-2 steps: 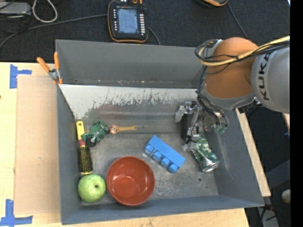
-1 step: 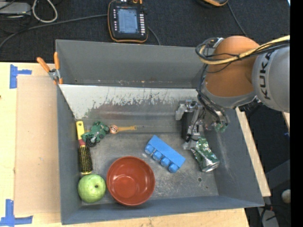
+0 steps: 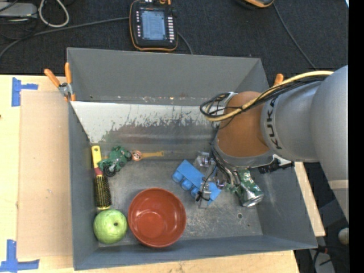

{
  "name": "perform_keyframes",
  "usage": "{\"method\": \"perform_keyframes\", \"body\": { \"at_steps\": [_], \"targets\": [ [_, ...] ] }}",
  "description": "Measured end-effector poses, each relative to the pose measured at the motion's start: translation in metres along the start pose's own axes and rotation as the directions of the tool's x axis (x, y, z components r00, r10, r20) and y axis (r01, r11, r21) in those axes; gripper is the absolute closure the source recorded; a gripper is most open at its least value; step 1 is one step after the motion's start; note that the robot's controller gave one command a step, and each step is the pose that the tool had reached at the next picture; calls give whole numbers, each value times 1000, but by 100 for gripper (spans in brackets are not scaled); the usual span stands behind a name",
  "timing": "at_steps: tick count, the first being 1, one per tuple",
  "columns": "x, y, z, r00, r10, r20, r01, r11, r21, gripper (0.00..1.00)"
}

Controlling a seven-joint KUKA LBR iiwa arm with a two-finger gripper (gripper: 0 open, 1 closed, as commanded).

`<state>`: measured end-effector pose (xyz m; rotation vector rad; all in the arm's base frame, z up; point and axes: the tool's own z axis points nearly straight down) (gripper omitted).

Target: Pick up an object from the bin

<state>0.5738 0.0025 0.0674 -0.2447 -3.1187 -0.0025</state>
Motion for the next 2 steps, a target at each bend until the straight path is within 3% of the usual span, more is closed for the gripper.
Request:
{"method": "perform_keyframes", "body": {
  "at_steps": [1, 2],
  "targets": [
    [7, 14, -40, 994, 109, 22, -109, 994, -4, 0],
    [4, 3, -7, 1000, 11, -1, -11, 1000, 1, 0]
  ]
}}
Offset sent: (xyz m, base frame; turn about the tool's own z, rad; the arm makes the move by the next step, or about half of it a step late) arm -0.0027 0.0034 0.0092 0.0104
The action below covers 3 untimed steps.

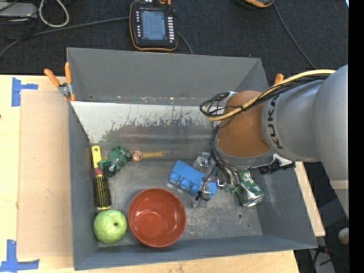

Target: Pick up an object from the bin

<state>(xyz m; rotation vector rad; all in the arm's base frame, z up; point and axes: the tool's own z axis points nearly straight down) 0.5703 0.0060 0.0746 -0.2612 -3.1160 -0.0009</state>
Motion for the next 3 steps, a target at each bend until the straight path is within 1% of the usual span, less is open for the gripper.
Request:
{"method": "perform_keyframes", "body": {
  "at_steps": [1, 2, 3],
  "targets": [
    [4, 8, 5, 975, 221, 17, -221, 975, -7, 0],
    [0, 0, 0, 1000, 6, 2, -6, 1000, -1, 100],
    [0, 1, 0, 1000, 6, 2, -6, 1000, -1, 100]
  ]
}}
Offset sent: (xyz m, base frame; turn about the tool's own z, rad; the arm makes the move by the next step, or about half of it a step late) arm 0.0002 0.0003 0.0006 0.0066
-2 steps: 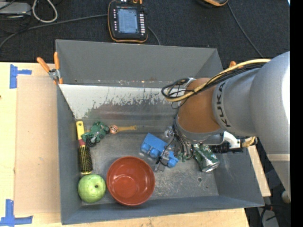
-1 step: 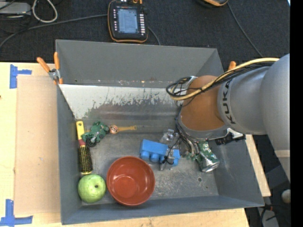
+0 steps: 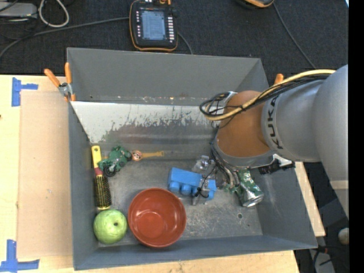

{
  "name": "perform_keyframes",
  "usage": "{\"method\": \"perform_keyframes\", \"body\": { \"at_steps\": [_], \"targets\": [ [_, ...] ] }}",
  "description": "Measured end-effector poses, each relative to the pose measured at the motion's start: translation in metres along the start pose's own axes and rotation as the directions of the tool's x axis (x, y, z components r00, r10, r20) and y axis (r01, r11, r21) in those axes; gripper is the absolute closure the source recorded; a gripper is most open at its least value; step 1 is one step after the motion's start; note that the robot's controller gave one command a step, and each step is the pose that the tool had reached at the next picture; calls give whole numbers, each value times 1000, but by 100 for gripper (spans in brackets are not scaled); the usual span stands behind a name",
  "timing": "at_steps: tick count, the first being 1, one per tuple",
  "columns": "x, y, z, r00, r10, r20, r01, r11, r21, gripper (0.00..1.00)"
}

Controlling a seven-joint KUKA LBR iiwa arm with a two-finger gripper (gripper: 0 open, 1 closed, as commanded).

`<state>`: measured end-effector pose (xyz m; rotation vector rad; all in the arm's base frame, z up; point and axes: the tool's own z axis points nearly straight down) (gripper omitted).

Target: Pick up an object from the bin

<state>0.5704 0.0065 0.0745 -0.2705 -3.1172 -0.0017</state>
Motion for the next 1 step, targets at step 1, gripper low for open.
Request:
{"method": "perform_keyframes", "body": {
  "at_steps": [1],
  "targets": [
    [1, 0, -18, 1000, 0, -4, 0, 1000, 0, 100]
  ]
}}
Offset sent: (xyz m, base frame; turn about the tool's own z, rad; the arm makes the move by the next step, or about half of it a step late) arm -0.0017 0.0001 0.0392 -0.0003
